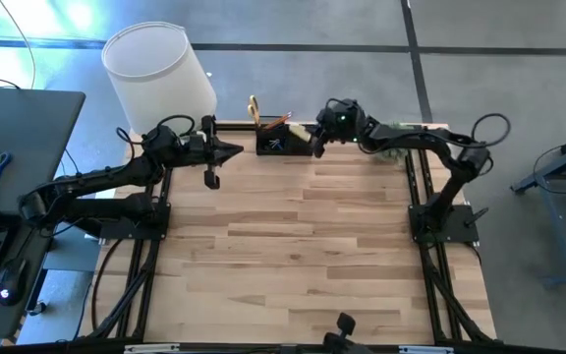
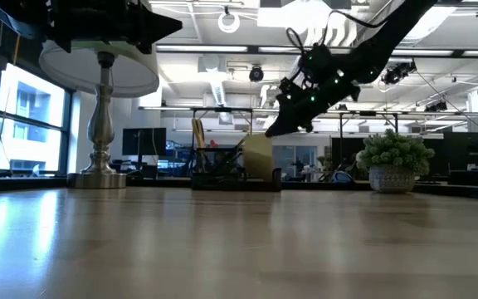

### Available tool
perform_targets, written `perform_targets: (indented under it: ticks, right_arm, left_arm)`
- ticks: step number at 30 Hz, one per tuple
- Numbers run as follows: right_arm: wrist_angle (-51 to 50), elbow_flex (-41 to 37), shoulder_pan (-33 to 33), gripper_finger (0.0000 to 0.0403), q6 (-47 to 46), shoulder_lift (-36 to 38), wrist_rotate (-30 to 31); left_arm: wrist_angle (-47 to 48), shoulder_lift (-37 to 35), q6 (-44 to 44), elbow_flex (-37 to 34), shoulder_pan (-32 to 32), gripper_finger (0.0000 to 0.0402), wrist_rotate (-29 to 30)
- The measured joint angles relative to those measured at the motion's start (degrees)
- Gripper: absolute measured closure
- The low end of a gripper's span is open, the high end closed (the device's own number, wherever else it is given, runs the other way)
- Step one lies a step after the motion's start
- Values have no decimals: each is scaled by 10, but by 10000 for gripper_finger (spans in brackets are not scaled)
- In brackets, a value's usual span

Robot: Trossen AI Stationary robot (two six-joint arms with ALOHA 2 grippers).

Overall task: Pick and place office supplies into organizer
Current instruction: Put the yellow sticky notes into the black desk organizer

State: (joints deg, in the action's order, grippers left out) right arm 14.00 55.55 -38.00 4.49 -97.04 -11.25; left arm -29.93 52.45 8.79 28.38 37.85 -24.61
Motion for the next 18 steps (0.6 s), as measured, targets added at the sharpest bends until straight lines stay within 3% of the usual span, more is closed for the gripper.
perform_targets:
  ticks: [7, 13, 18]
  right_arm:
    - [0, 0, 22, 403, 3, -63, -10]
    - [5, 0, 23, 403, -10, -68, -11]
    - [11, 0, 9, 403, -10, -68, 45]
  left_arm:
    - [2, 0, 0, 0, 0, 401, 3]
    - [12, 0, 0, 0, 0, 401, 3]
    - [14, 0, 4, 0, 0, 401, 3]
